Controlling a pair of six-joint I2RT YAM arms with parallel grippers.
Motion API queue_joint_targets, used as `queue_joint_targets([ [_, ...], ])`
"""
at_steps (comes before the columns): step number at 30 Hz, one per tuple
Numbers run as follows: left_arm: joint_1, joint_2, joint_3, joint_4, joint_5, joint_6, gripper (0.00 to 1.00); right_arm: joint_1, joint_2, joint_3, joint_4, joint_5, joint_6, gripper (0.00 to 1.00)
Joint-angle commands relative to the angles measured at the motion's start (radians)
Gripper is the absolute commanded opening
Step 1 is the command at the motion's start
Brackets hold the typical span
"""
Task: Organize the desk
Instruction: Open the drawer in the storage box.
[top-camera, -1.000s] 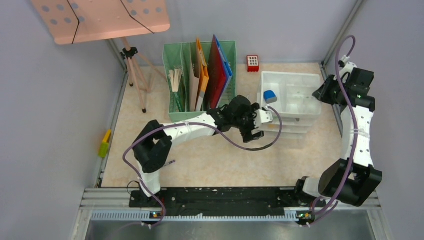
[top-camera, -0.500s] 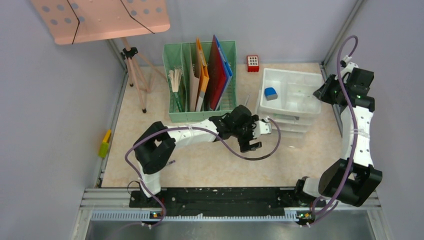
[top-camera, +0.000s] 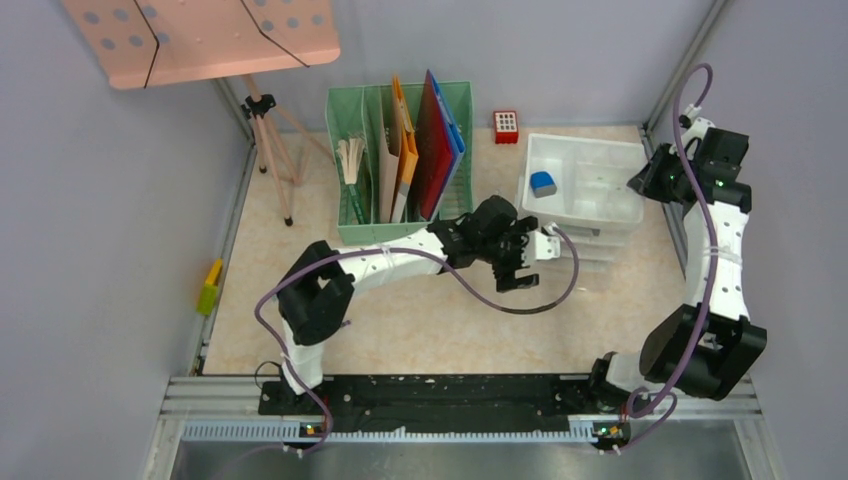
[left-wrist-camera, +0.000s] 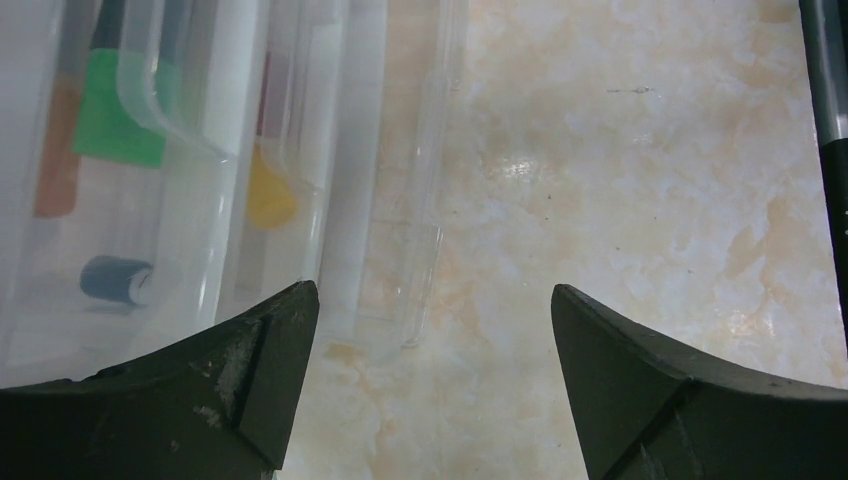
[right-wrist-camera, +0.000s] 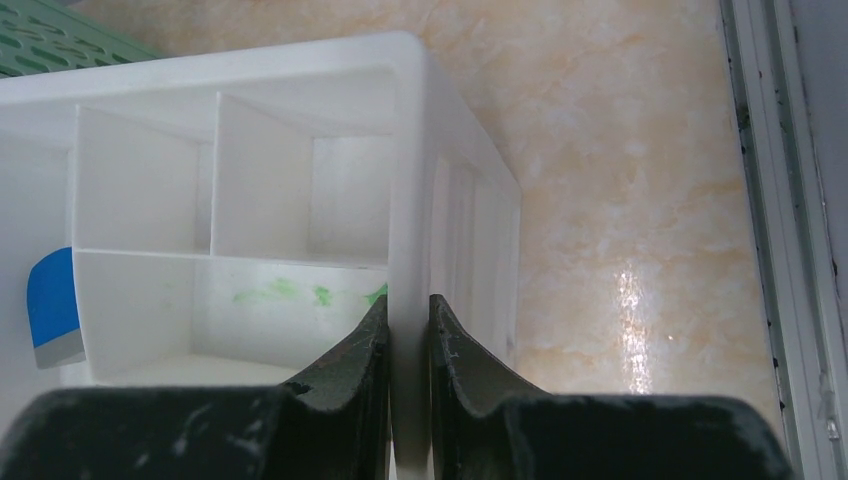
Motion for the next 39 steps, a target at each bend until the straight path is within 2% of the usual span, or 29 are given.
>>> queue_joint_targets([
  [1, -0.027, 0.046, 0.056, -0.029, 0.036, 0.052, 0.92, -0.006, 0.021, 0.047, -0.012, -0.009, 0.016, 0.0],
  [21, -0.031, 0.2, 0.135, -0.048, -0.02, 0.149, 0.93, -0.006, 0.011, 0.029, -0.014, -0.034, 0.003, 0.0],
  [33, -0.045, 0.167, 0.109, -0.09, 0.083, 0.058, 0.9, -0.008, 0.006, 0.023, 0.053, 0.016, 0.042, 0.0],
  [39, -0.069, 0.137, 0.083, -0.095, 0.09, 0.04, 0.9, -0.007, 0.013, 0.024, 0.061, 0.03, 0.042, 0.0],
])
